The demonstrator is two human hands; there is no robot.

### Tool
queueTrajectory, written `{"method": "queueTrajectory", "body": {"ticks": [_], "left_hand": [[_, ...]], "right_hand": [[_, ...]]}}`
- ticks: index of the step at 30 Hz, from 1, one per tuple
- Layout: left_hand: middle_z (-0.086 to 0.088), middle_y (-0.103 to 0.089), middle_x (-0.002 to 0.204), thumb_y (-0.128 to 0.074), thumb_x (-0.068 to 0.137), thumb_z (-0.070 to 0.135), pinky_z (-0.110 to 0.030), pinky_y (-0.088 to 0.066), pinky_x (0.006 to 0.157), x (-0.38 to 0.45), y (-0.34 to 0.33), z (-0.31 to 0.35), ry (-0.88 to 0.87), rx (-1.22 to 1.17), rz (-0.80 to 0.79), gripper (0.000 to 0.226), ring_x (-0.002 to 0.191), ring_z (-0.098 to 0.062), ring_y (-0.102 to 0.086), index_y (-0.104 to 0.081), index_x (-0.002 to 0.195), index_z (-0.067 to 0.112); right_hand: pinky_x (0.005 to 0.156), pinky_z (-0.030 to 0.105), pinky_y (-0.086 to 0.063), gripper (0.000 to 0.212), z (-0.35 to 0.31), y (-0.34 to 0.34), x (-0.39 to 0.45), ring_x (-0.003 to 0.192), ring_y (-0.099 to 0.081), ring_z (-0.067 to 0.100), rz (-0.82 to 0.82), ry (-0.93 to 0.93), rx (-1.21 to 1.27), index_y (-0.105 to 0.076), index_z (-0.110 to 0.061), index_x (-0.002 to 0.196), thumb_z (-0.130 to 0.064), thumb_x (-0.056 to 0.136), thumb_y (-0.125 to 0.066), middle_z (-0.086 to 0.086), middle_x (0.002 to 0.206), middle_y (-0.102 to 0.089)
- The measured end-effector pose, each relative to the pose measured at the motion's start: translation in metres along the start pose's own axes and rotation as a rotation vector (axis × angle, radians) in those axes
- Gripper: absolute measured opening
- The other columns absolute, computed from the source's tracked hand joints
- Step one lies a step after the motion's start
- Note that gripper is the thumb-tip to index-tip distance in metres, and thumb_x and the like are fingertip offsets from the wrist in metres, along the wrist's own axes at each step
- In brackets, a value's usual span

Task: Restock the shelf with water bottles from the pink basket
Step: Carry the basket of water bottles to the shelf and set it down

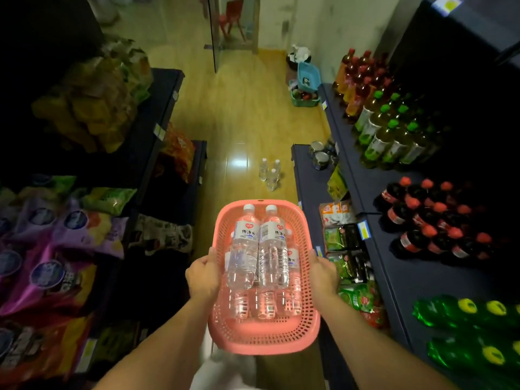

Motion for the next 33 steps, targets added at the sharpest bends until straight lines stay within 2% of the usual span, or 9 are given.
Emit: {"method": "queueTrajectory", "body": {"ticks": [4,8,10,14,17,22,24,30,33], "left_hand": [[-0.013,-0.074,0.074,-0.044,0.104,0.053,-0.044,-0.06,0.072,0.057,-0.014,0.046,0.016,-0.031,-0.023,0.064,0.073,-0.031,-0.072,-0.075,0.07,0.01],[-0.011,-0.073,0.073,-0.046,0.104,0.054,-0.046,-0.061,0.073,0.11,-0.025,0.091,0.034,-0.029,-0.015,0.062,0.069,-0.03,-0.071,-0.075,0.071,0.01],[-0.01,-0.074,0.074,-0.045,0.103,0.055,-0.046,-0.064,0.074,0.134,-0.035,0.108,0.038,-0.007,-0.021,0.062,0.073,-0.032,-0.074,-0.075,0.07,0.012],[-0.005,-0.075,0.07,-0.043,0.1,0.061,-0.048,-0.063,0.077,0.185,-0.057,0.139,0.032,0.009,-0.002,0.065,0.073,-0.028,-0.075,-0.075,0.068,0.015],[-0.006,-0.075,0.072,-0.044,0.104,0.055,-0.047,-0.064,0.078,0.213,-0.08,0.16,0.058,-0.004,0.028,0.061,0.074,-0.027,-0.075,-0.076,0.07,0.016],[-0.008,-0.072,0.077,-0.047,0.106,0.049,-0.043,-0.063,0.078,0.256,-0.11,0.198,0.119,-0.084,0.064,0.056,0.077,-0.028,-0.074,-0.074,0.076,0.01],[-0.006,-0.07,0.075,-0.048,0.106,0.046,-0.038,-0.059,0.077,0.269,-0.115,0.213,0.121,-0.079,0.094,0.056,0.076,-0.024,-0.07,-0.072,0.077,0.005],[-0.009,-0.072,0.078,-0.048,0.106,0.047,-0.033,-0.055,0.071,0.315,-0.121,0.239,0.122,-0.067,0.056,0.054,0.076,-0.024,-0.07,-0.077,0.08,0.009],[-0.008,-0.071,0.081,-0.049,0.106,0.046,-0.037,-0.056,0.076,0.333,-0.118,0.248,0.135,-0.048,0.051,0.051,0.079,-0.024,-0.069,-0.076,0.084,0.01]], "right_hand": [[0.061,0.04,-0.052,0.049,-0.043,-0.025,0.045,0.059,-0.061,0.025,0.038,-0.026,-0.023,-0.066,-0.019,0.06,-0.046,0.098,-0.055,0.004,0.058,-0.062],[0.066,0.043,-0.056,0.046,-0.089,-0.049,0.088,0.064,-0.064,0.027,0.076,-0.011,-0.047,-0.065,-0.02,0.061,-0.045,0.098,-0.055,0.005,0.061,-0.063],[0.064,0.04,-0.055,0.045,-0.111,-0.059,0.108,0.063,-0.062,0.025,0.07,-0.014,-0.045,-0.065,-0.02,0.063,-0.043,0.099,-0.055,0.004,0.061,-0.061],[0.061,0.033,-0.053,0.047,-0.146,-0.08,0.164,0.064,-0.065,0.027,0.039,-0.003,-0.087,-0.07,-0.008,0.073,-0.041,0.101,-0.052,0.009,0.068,-0.067],[0.069,0.035,-0.057,0.046,-0.172,-0.097,0.212,0.07,-0.067,0.028,0.006,0.013,-0.115,-0.071,-0.008,0.074,-0.04,0.102,-0.053,0.01,0.073,-0.069],[0.056,0.025,-0.047,0.046,-0.216,-0.12,0.28,0.064,-0.062,0.024,-0.051,0.035,-0.149,-0.072,-0.004,0.077,-0.038,0.102,-0.053,0.01,0.071,-0.067],[0.062,0.027,-0.047,0.048,-0.231,-0.126,0.3,0.071,-0.063,0.028,-0.039,0.045,-0.188,-0.074,-0.002,0.082,-0.039,0.102,-0.052,0.012,0.077,-0.069],[0.053,0.022,-0.036,0.045,-0.25,-0.153,0.334,0.064,-0.058,0.02,-0.028,0.006,-0.228,-0.072,-0.009,0.078,-0.039,0.103,-0.049,0.005,0.073,-0.065],[0.053,0.021,-0.036,0.046,-0.26,-0.167,0.337,0.061,-0.057,0.014,-0.013,-0.007,-0.247,-0.073,-0.008,0.079,-0.038,0.103,-0.049,0.007,0.073,-0.066]]}}
Point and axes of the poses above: each hand's wrist, its own x-axis towards the middle knuckle, its own y-axis out of the back of the hand, z = x × y, the point moved 6 cm from there along x, towards the middle knuckle
